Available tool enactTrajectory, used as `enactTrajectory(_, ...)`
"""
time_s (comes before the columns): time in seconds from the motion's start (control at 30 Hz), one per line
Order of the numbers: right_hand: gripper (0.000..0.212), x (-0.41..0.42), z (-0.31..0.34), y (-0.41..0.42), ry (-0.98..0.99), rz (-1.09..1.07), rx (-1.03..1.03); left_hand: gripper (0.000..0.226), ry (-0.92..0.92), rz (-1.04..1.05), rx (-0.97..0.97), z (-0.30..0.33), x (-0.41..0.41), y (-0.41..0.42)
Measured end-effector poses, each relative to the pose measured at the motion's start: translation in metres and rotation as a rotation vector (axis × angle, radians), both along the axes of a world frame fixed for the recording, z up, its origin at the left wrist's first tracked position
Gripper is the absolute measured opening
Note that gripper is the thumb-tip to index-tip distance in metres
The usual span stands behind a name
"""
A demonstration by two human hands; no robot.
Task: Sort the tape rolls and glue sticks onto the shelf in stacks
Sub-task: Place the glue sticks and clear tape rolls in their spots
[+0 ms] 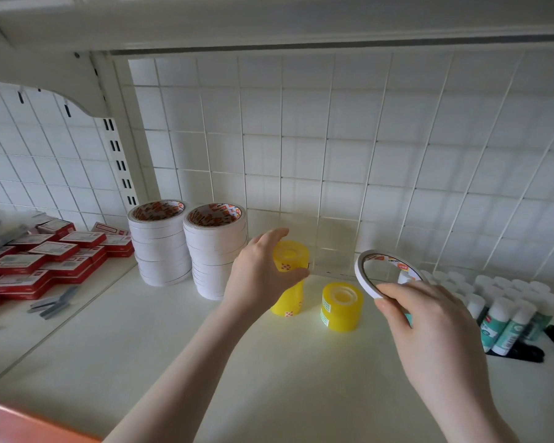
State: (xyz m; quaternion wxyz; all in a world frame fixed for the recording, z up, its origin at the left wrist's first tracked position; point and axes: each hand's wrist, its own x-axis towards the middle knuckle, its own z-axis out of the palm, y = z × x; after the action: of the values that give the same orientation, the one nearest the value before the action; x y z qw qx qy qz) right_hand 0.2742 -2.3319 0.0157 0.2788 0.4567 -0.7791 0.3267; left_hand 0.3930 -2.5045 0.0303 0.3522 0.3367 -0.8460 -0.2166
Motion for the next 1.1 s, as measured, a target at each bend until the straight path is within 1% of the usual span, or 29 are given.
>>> enactTrajectory(0.13,0.009,0.001,-0.001,0.001,-0.009,-0.001,0.001,0.067,-0.008,0.018,0.025,-0.002,-0.001,-0.001)
enactTrajectory(0.33,0.008,0.002,-0.002,0.001,-0.005,-0.002,-0.011,0.067,0.044,0.011,0.173,0.002,-0.004,-0.008)
enactTrajectory(0.47,0.009,0.003,-0.003,0.001,-0.007,0.007,-0.019,0.067,0.048,-0.006,0.236,0.004,-0.005,-0.009)
enactTrajectory(0.63,0.010,0.003,-0.002,0.002,-0.006,0.005,-0.021,0.068,0.030,-0.029,0.256,0.005,-0.008,-0.010)
enactTrajectory(0.73,0.009,0.003,-0.001,0.003,-0.009,0.015,-0.023,0.073,0.029,-0.049,0.246,0.004,-0.008,-0.008)
enactTrajectory(0.8,0.006,0.004,0.000,0.003,0.004,0.019,-0.024,0.075,0.023,-0.047,0.197,0.005,-0.005,-0.005)
enactTrajectory(0.87,0.010,0.004,0.001,0.002,0.005,0.031,-0.024,0.072,0.007,-0.026,0.089,0.008,0.001,0.001)
enactTrajectory(0.97,0.006,0.005,0.005,-0.001,0.032,0.070,-0.045,0.055,0.024,0.023,-0.124,0.012,0.017,0.016)
enactTrajectory(1.0,0.007,0.006,0.007,-0.003,0.035,0.085,-0.048,0.049,0.047,0.046,-0.184,0.012,0.024,0.020)
enactTrajectory(1.1,0.008,0.010,0.013,-0.016,0.070,0.143,-0.060,0.039,0.065,0.153,-0.289,0.012,0.049,0.024)
